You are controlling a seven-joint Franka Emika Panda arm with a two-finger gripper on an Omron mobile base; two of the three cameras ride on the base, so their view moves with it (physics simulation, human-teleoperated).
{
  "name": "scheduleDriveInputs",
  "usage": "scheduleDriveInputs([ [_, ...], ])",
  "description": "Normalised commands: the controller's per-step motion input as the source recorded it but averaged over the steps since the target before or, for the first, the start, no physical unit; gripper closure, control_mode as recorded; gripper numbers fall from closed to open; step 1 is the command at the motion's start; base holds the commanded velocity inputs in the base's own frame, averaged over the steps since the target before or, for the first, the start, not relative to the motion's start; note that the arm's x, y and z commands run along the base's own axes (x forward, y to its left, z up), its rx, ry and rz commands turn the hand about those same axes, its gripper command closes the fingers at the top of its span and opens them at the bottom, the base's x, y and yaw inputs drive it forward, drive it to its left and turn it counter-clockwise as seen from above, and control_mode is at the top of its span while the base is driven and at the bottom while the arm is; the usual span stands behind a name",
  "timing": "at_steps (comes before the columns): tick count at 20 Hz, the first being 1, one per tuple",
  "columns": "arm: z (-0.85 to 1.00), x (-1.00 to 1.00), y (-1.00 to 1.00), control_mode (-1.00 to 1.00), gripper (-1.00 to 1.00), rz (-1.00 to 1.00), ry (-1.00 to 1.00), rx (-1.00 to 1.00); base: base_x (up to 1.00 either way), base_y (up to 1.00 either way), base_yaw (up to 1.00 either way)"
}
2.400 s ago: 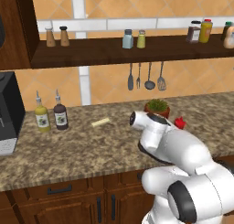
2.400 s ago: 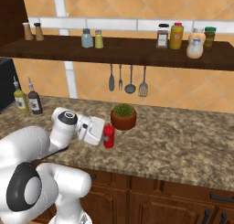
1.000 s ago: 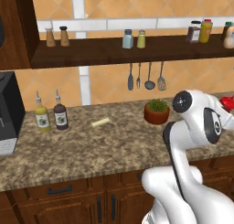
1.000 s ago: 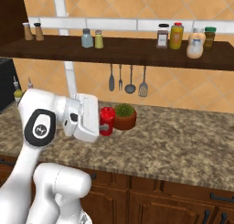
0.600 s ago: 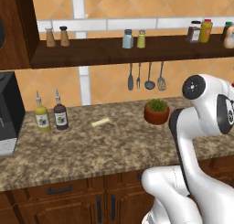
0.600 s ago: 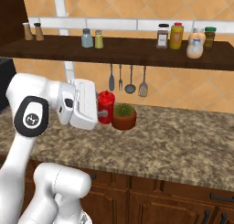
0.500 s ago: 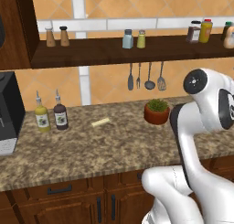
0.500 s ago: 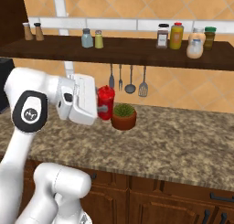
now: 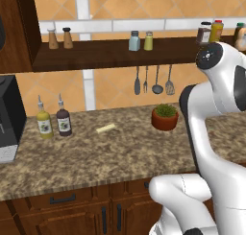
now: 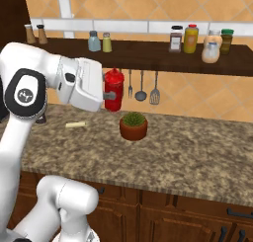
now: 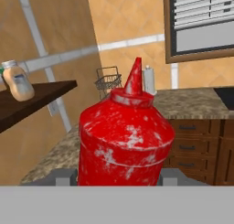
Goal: Put the shaker and condiment bottle from the counter next to their counterparts in the cabinet.
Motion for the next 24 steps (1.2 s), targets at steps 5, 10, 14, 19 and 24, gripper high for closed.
scheduleDriveInputs([
  [5, 0.13, 0.00, 0.00, -1.00, 1.00, 0.00, 0.05, -0.01, 0.00, 0.00, 0.00],
  [10, 0.22, 0.00, -0.02, -1.00, 1.00, 0.00, 0.04, -0.04, 0.00, 0.00, 0.00],
  [14, 0.29, 0.07, -0.01, -1.00, 1.00, 0.00, 0.08, -0.05, 0.00, 0.00, 0.00],
  [19, 0.34, 0.15, 0.00, -1.00, 1.00, 0.00, 0.12, -0.05, 0.00, 0.00, 0.00],
  [24, 0.40, 0.12, -0.08, -1.00, 1.00, 0.01, 0.12, -0.04, 0.00, 0.00, 0.00],
])
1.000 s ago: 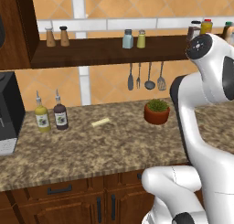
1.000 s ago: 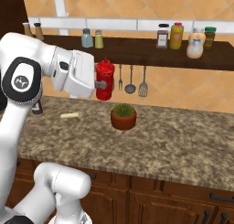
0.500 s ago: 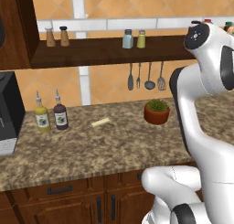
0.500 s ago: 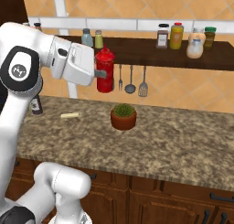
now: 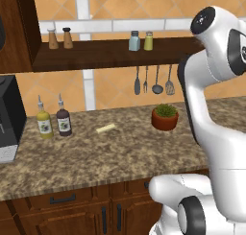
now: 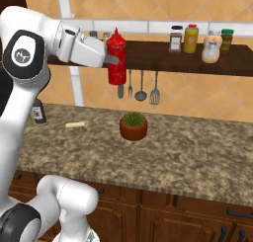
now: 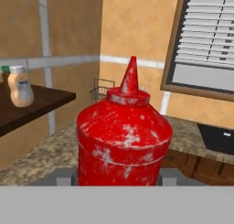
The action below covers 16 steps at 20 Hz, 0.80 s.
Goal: Put the shaker and condiment bottle from the counter next to their counterparts in the cabinet.
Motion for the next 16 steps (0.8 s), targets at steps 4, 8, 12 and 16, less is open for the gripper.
scheduleDriveInputs([
  [4, 0.22, 0.07, -0.01, -1.00, 1.00, 0.00, 0.17, -0.04, 0.00, 0.00, 0.00],
  [8, 0.00, 0.33, 0.04, -1.00, 1.00, 0.05, 0.03, -0.03, 0.00, 0.00, 0.00],
  [12, 0.02, 0.56, -0.25, -1.00, 1.00, 0.10, 0.01, 0.00, 0.00, 0.00, 0.00],
  [16, 0.00, 0.34, -0.35, -1.00, 1.00, 0.07, 0.00, 0.00, 0.00, 0.00, 0.00],
])
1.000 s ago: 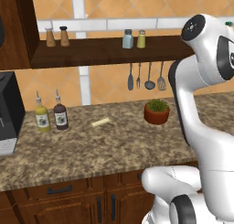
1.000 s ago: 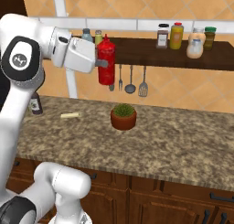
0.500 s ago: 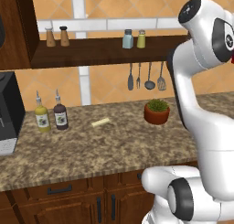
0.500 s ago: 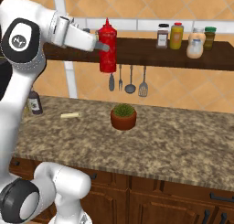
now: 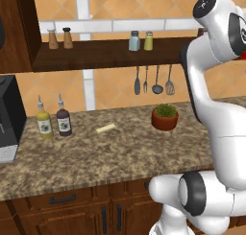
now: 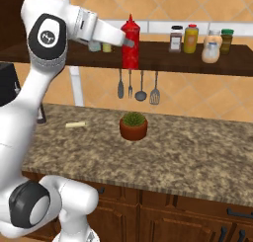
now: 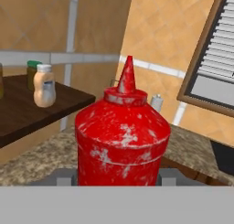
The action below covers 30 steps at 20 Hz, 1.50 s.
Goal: Put the shaker and condiment bottle from the counter next to their counterparts in the cabinet.
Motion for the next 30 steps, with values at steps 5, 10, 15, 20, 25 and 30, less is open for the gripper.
scheduleDriveInputs([
  [5, -0.05, 0.36, -0.24, -1.00, 1.00, 0.00, 0.00, 0.00, 0.00, 0.00, 0.00],
  [10, -0.24, 0.50, -0.13, -1.00, 1.00, 0.00, -0.05, 0.00, 0.00, 0.00, 0.00],
  [15, -0.16, 0.36, -0.19, -1.00, 1.00, 0.00, -0.05, 0.00, 0.00, 0.00, 0.00],
  [20, -0.02, 0.19, -0.22, -1.00, 1.00, 0.00, -0.05, 0.00, 0.00, 0.00, 0.00],
  [25, -0.20, 0.25, -0.03, -1.00, 1.00, 0.00, -0.03, -0.01, 0.00, 0.00, 0.00],
  [30, -0.13, 0.30, -0.05, -1.00, 1.00, 0.00, -0.03, 0.00, 0.00, 0.00, 0.00],
])
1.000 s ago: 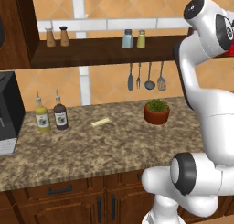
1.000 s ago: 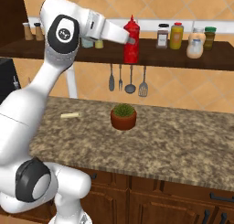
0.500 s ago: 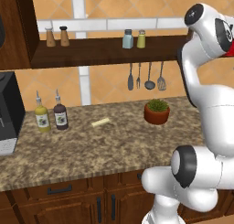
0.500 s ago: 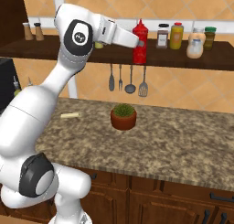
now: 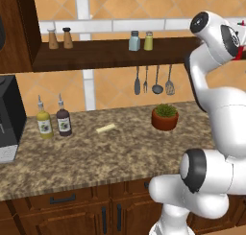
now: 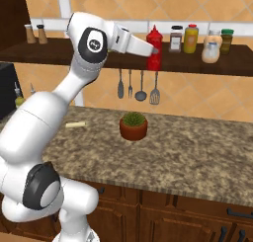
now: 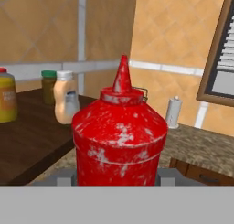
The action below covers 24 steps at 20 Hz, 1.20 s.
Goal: Put the shaker and condiment bottle from the counter next to their counterparts in the cabinet.
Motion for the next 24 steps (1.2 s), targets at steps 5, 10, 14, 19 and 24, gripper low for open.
scheduleDriveInputs([
  [5, -0.07, 0.39, -0.05, -1.00, 1.00, 0.00, -0.01, 0.00, 0.00, 0.00, 0.00],
  [10, 0.00, 0.33, -0.28, -1.00, 1.00, 0.00, -0.01, 0.00, 0.00, 0.00, 0.00],
  [14, 0.00, 0.50, -0.26, -1.00, 1.00, 0.00, 0.00, 0.00, 0.00, 0.00, 0.00],
  [19, -0.05, 0.53, -0.19, -1.00, 1.00, 0.00, 0.00, 0.00, 0.00, 0.00, 0.00],
  [24, -0.14, 0.36, -0.29, -1.00, 1.00, 0.00, 0.00, 0.00, 0.00, 0.00, 0.00],
])
